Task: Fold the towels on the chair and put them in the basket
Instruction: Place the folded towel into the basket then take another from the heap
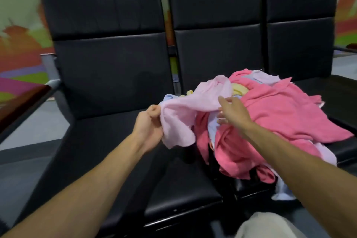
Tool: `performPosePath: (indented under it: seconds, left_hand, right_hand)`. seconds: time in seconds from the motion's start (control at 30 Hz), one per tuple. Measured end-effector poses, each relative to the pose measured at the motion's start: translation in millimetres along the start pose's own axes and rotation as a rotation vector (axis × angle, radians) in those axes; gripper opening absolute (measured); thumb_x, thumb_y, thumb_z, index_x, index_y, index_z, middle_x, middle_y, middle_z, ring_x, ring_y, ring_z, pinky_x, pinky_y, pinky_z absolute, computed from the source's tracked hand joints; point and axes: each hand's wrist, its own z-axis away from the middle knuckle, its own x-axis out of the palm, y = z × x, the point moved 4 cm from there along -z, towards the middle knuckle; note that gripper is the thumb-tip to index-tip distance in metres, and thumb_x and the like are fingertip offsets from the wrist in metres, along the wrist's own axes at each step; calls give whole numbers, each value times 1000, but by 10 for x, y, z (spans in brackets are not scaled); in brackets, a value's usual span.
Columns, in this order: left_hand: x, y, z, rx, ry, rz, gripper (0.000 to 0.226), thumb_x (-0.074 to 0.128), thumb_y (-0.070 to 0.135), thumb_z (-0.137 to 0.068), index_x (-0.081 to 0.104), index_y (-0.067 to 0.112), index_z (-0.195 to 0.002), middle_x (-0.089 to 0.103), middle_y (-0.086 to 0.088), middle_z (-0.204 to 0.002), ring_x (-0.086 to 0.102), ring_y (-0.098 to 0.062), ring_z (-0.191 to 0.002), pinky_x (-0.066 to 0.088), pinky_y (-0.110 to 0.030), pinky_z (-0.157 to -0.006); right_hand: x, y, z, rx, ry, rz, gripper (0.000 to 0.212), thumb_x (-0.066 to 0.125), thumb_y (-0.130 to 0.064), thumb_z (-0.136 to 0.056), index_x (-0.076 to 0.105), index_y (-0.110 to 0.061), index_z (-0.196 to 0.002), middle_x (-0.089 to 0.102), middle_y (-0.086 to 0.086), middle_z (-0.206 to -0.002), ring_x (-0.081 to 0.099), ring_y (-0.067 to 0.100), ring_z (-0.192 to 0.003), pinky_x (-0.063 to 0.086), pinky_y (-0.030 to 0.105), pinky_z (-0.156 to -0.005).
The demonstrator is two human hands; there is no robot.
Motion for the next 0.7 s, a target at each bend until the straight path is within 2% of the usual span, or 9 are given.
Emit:
performPosePath:
  seconds: [0.07, 0.17, 0.23, 0.27, 0.3, 0.37, 0.5, 0.6, 0.7]
  left_hand:
    - [-342, 131, 150, 2, 3, 2, 24, 33, 1, -89, 56, 5, -87, 62, -11, -96, 61, -20, -87, 55, -29, -75]
    - [-855, 203, 384, -70, 68, -129, 37, 36, 8, -90, 59, -7, -115, 65, -22, -116, 61, -34, -103, 45, -44, -95]
    - [-1126, 150, 545, -120, 37, -289, 32, 38, 9, -89, 64, -3, -101, 68, -21, -103, 64, -34, -91, 49, -39, -83]
    - [-1233, 114, 623, -141, 23, -378, 28, 39, 10, -88, 66, 3, -88, 69, -18, -90, 64, -30, -78, 50, -32, -67]
    - [-1314, 74, 705, -174, 10, -472, 28, 40, 11, -87, 65, 10, -75, 66, -13, -77, 61, -25, -64, 43, -26, -54]
    - [-1466, -26, 809, -244, -39, -606, 29, 44, 14, -85, 58, 15, -59, 58, -7, -63, 52, -20, -52, 34, -21, -47]
    - [-1579, -164, 845, -384, -179, -783, 25, 53, 28, -91, 61, 6, -81, 62, -12, -72, 57, -19, -58, 40, -23, -50]
    - [-1543, -207, 629, -287, -77, -854, 18, 53, 16, -93, 65, 2, -90, 71, -14, -82, 65, -23, -63, 47, -29, -58]
    - [-1547, -282, 347, -56, 72, -1115, 14, 53, 16, -92, 67, 14, -96, 66, 3, -92, 62, -10, -75, 47, -24, -65]
  right_hand:
    - [240, 16, 81, 207, -56, -208, 51, 50, -45, -95, 44, -7, -128, 56, 16, -114, 65, 27, -81, 59, 47, -75]
    - [659, 114, 259, 341, -174, -299, 43, 58, -31, -95, 42, -9, -129, 49, 15, -118, 60, 28, -81, 58, 41, -64]
    - [967, 244, 405, 362, -283, -169, 32, 61, -17, -93, 45, -7, -119, 51, 15, -114, 58, 26, -75, 55, 34, -52]
    - [1117, 318, 476, 351, -346, -51, 26, 62, -12, -90, 48, -6, -112, 55, 16, -108, 59, 26, -75, 56, 33, -54]
    - [1264, 373, 563, 317, -414, 63, 18, 62, -9, -87, 51, -6, -102, 59, 16, -99, 59, 26, -75, 56, 35, -60]
    - [1509, 442, 682, 124, -534, 340, 10, 63, -9, -81, 56, -8, -88, 60, 9, -82, 59, 25, -77, 53, 37, -70]
    - [1765, 375, 860, -307, -660, 839, 15, 60, -18, -83, 63, -10, -95, 64, 2, -94, 58, 23, -91, 44, 30, -75]
    - [1746, 362, 934, -360, -740, 801, 14, 62, -20, -86, 65, -14, -98, 65, -2, -97, 59, 17, -91, 44, 25, -82]
    - [1577, 369, 892, -346, -669, 668, 11, 65, -16, -86, 68, -21, -95, 67, -8, -88, 60, 2, -73, 43, 8, -68]
